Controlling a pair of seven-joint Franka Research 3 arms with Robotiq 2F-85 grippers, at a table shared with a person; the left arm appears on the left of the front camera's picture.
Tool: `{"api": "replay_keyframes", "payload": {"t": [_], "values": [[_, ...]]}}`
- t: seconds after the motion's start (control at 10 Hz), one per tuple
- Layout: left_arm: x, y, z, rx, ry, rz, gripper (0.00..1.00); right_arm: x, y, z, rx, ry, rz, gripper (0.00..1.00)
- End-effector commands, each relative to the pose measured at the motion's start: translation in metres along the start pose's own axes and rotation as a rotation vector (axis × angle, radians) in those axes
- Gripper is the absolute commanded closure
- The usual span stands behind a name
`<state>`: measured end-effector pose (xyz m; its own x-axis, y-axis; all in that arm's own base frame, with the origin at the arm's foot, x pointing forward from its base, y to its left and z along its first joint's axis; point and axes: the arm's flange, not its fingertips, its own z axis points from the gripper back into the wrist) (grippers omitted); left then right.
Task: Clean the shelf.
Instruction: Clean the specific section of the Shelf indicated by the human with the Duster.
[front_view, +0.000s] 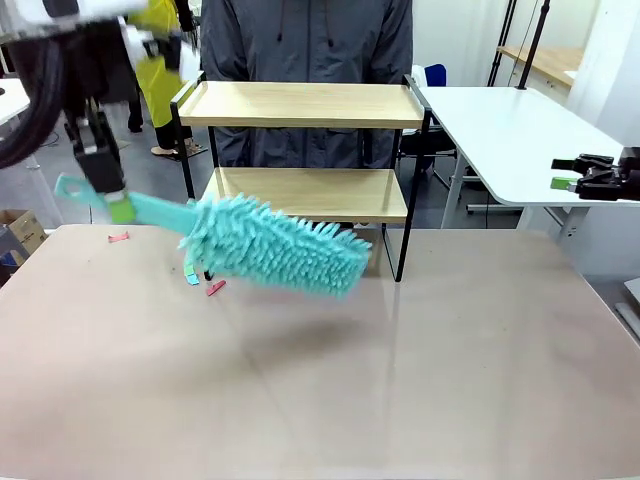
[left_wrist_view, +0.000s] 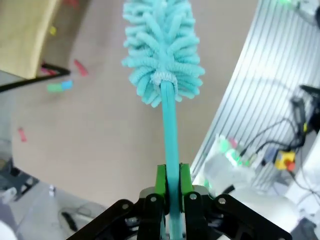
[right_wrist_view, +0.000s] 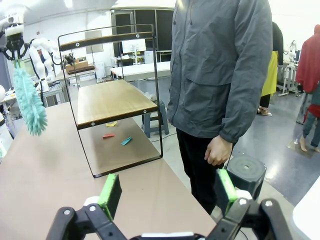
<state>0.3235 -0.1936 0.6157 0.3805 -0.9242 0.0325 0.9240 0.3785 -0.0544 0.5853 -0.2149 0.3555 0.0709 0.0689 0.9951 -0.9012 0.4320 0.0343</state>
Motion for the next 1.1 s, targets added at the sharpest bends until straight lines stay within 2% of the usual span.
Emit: {"api": "replay_keyframes", "payload": {"t": [0.0,0.2,0.4,0.5,1.0], "values": [[-0.007,0.011,-0.011,-0.010,0.106,-0.032,0.87,0.002,0.000,-0.002,0.002,-0.002,0.004,0.00],[-0.028,0.020,-0.036,-0.074,0.150,-0.032,0.87,0.002,0.000,-0.002,0.002,-0.002,0.004,0.00],[-0.036,0.021,-0.048,-0.066,0.157,-0.024,0.87,0.002,0.000,-0.002,0.002,-0.002,0.004,0.00],[-0.020,0.020,-0.043,-0.081,0.158,0.000,0.87,0.002,0.000,-0.002,0.002,-0.002,0.004,0.00],[-0.020,0.020,-0.043,-0.081,0.158,0.000,0.87,0.002,0.000,-0.002,0.002,-0.002,0.004,0.00]]}}
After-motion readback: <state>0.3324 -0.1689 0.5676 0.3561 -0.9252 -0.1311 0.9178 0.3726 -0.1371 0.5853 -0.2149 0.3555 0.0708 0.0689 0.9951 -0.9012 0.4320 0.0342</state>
